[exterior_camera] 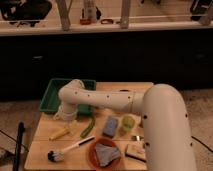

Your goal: Place banana in table surface

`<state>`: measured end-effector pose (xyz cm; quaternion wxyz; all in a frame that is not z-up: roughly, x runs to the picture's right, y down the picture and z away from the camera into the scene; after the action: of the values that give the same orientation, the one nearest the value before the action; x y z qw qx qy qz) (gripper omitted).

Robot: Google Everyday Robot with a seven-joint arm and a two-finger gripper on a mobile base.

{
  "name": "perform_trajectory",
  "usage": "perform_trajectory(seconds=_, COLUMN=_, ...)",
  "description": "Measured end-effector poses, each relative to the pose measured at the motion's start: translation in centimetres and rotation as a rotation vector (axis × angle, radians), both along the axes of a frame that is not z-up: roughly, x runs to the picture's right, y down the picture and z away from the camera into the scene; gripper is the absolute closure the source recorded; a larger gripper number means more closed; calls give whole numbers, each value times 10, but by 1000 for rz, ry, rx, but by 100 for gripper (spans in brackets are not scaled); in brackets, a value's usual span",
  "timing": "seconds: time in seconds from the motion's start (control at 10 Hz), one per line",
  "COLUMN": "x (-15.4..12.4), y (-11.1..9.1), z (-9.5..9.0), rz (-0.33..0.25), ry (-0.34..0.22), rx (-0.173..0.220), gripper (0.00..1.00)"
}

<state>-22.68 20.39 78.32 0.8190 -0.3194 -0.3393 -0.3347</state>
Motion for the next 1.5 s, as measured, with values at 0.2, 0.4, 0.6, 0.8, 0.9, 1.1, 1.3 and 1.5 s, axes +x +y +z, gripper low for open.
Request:
perform_trajectory(seconds=0.2, x=0, y=-1, z=1, rz=1, ry=-5, rx=-4, gripper=20)
perform_trajectory(seconds=0.4, x=-5, y=-3, z=0, rz=-7, ry=-9, rx=-9, gripper=20)
perform_trajectory(seconds=0.6, x=-7, y=-4, z=0, rz=-14, ry=-10, rx=-13, gripper=20)
perform_trajectory(seconds=0.8, x=-7, y=-4, z=0, rz=-14, ry=-9, rx=-13, gripper=20)
perform_trajectory(seconds=0.9, x=-7, y=-4, z=0, rz=-14, ry=-9, rx=-13, gripper=20)
perform_trajectory(seconds=1.1, x=-7, y=-4, z=0, rz=-15, ry=-10, rx=-13, gripper=20)
perform_trajectory(seconds=1.3, x=-7, y=-4, z=0, rz=-15, ry=-10, rx=-13, gripper=20)
perform_trajectory(seconds=1.5, x=-7, y=-4, z=0, rz=-15, ry=-10, rx=-13, gripper=20)
